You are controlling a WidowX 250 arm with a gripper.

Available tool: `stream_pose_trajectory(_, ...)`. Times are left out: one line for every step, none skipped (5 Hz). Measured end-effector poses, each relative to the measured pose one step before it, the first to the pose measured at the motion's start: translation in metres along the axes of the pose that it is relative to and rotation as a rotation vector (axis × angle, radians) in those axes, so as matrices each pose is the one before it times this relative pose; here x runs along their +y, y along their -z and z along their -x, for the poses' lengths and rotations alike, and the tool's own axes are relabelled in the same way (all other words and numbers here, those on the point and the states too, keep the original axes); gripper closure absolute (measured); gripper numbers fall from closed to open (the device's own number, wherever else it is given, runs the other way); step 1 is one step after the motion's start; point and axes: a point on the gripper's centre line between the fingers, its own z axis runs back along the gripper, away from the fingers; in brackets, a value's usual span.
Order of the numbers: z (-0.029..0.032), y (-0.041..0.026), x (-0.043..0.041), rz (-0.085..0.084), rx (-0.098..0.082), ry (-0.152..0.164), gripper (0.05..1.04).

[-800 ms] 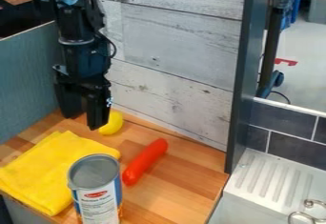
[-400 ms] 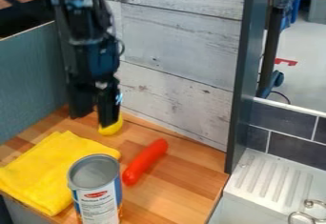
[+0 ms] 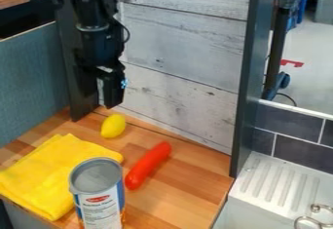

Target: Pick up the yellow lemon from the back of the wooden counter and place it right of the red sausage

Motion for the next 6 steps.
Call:
stream_pose_trajectory(-0.01181, 0.01327, 0.01326, -0.0429, 0.0337, -0.0458, 0.083)
stream_pose_trajectory(-0.01494, 0.00826, 0.00637, -0.0001, 0.0101, -0.0129, 0.083)
stream_pose_trajectory(-0.01009, 0.00922, 0.00281, -0.0004, -0.0015, -0.0286, 0.083)
stream_pose_trajectory(-0.00926, 0.01158, 0.00435, -0.0051, 0.0289, -0.0167, 0.083)
stream_pose_trajectory(-0.00642, 0.01343, 0.00404, -0.0103, 0.0382, 0.0011, 0.082)
stream_pose_trajectory(-0.00636, 0.01043, 0.00339, -0.0094, 0.0268, 0.0033, 0.083)
